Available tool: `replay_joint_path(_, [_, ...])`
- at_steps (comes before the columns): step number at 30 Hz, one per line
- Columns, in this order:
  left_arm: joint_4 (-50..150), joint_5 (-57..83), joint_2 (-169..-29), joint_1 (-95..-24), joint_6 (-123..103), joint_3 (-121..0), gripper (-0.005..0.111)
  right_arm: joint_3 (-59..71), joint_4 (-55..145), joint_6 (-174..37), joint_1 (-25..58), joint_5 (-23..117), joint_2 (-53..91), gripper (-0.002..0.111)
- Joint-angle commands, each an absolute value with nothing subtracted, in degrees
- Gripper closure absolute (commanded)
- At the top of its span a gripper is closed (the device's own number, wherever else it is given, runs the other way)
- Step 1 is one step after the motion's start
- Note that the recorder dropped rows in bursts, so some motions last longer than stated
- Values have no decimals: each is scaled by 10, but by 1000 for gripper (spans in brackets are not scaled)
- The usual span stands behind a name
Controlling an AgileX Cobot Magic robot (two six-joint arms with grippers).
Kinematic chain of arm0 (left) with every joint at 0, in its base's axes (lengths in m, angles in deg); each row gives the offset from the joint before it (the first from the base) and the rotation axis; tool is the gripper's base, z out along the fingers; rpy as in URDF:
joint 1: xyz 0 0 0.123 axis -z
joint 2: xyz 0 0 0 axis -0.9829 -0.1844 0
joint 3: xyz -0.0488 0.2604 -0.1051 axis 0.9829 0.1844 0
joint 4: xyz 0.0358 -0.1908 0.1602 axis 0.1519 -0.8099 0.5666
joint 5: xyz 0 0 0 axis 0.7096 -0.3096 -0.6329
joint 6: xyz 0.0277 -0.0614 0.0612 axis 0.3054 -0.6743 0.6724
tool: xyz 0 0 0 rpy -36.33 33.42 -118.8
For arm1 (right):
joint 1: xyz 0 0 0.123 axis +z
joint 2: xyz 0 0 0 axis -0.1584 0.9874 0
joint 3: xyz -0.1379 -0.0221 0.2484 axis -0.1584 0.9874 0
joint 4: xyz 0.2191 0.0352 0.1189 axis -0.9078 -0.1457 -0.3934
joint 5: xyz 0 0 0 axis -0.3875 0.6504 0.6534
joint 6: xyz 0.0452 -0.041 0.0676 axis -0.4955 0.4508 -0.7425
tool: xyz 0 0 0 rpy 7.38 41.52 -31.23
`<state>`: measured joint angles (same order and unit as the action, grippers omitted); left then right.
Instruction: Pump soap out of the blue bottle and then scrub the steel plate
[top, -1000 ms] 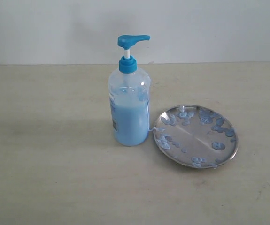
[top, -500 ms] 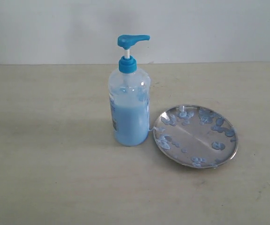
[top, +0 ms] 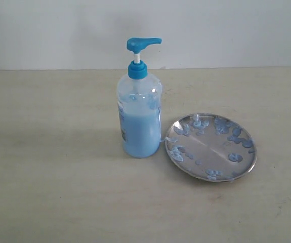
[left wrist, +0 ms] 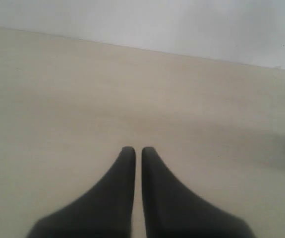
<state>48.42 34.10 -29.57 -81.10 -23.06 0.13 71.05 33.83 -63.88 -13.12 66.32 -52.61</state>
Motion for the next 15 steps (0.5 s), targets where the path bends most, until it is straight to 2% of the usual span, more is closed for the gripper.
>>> replay_joint_path(1, [486, 343, -294, -811, -233, 1, 102, 710, 338, -640, -132, 659, -529, 109])
replay_joint_path(15, [487, 341, -294, -811, -218, 1, 102, 710, 338, -640, -132, 659, -529, 109])
